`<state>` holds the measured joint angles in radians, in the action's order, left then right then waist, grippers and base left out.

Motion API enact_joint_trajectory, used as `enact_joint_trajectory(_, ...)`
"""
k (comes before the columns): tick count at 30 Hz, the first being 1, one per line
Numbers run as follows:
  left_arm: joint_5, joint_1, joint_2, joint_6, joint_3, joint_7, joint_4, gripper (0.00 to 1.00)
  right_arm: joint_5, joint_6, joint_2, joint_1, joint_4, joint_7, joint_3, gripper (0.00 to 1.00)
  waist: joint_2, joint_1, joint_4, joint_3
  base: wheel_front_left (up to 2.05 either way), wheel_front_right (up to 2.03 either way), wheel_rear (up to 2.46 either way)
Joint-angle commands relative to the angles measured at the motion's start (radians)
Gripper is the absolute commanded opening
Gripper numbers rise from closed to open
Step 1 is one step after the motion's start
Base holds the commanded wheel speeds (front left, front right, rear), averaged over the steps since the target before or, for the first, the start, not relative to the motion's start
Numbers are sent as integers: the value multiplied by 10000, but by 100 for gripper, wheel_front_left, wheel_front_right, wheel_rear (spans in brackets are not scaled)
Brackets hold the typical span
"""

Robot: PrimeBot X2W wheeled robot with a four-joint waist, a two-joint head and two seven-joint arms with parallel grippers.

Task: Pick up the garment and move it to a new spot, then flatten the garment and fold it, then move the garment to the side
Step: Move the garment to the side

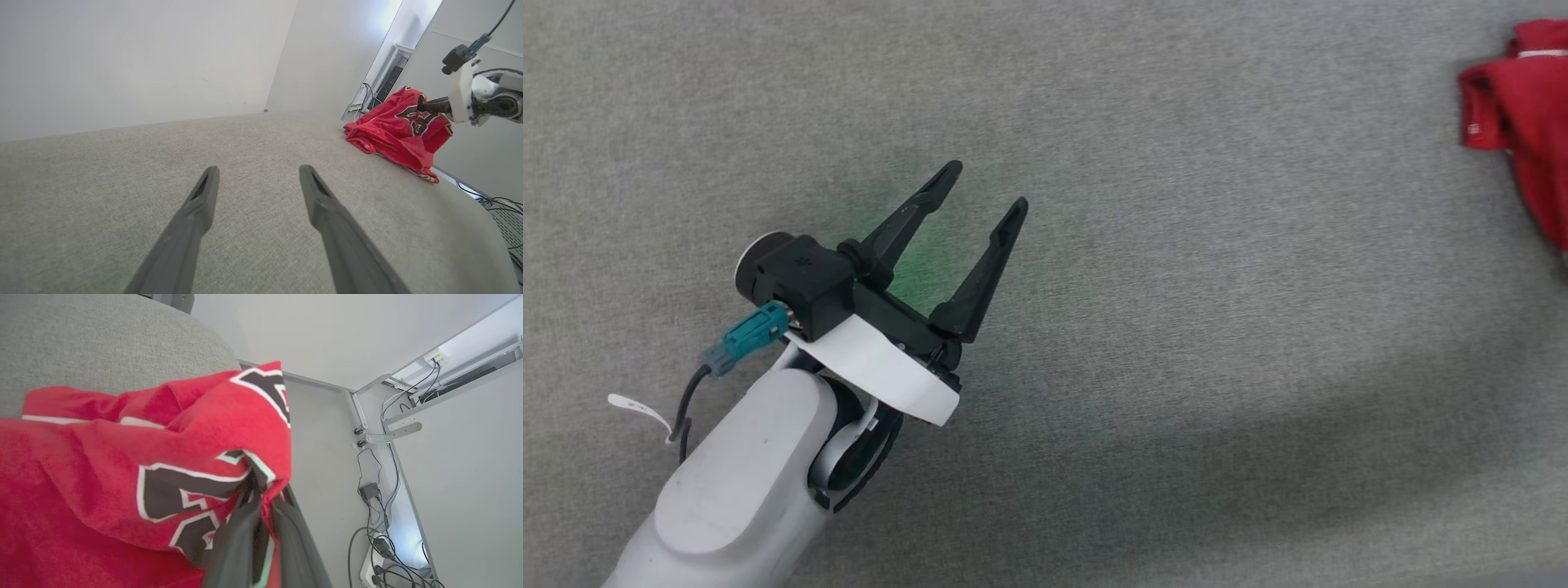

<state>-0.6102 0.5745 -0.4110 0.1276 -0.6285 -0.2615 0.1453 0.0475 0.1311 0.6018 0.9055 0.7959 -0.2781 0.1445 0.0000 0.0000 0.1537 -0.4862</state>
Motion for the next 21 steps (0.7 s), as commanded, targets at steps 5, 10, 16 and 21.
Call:
enact_joint_trajectory(5, -167, 307, -50, 29, -150, -46, -5, 100, 960, -7, -480, 263, 786, 362, 1028, 0, 0, 0, -228, -183, 0, 0, 0)
enact_joint_trajectory(10, -217, 305, -88, 29, -29, -46, -9, 100, 1513, -7, -680, 350, 1083, 654, 1740, 24, 0, 0, -329, -205, 0, 0, 0)
enact_joint_trajectory(16, -330, 10, -165, 29, 318, -46, -105, 100, 2251, -7, -885, 550, 1254, 1097, 2424, 100, 0, 0, -336, -107, 0, 0, 0)
enact_joint_trajectory(21, -308, -273, -172, 29, 713, -46, -148, 100, 2412, -7, -1073, 745, 1356, 1482, 2686, 100, 0, 0, -265, 137, 0, 0, 0)
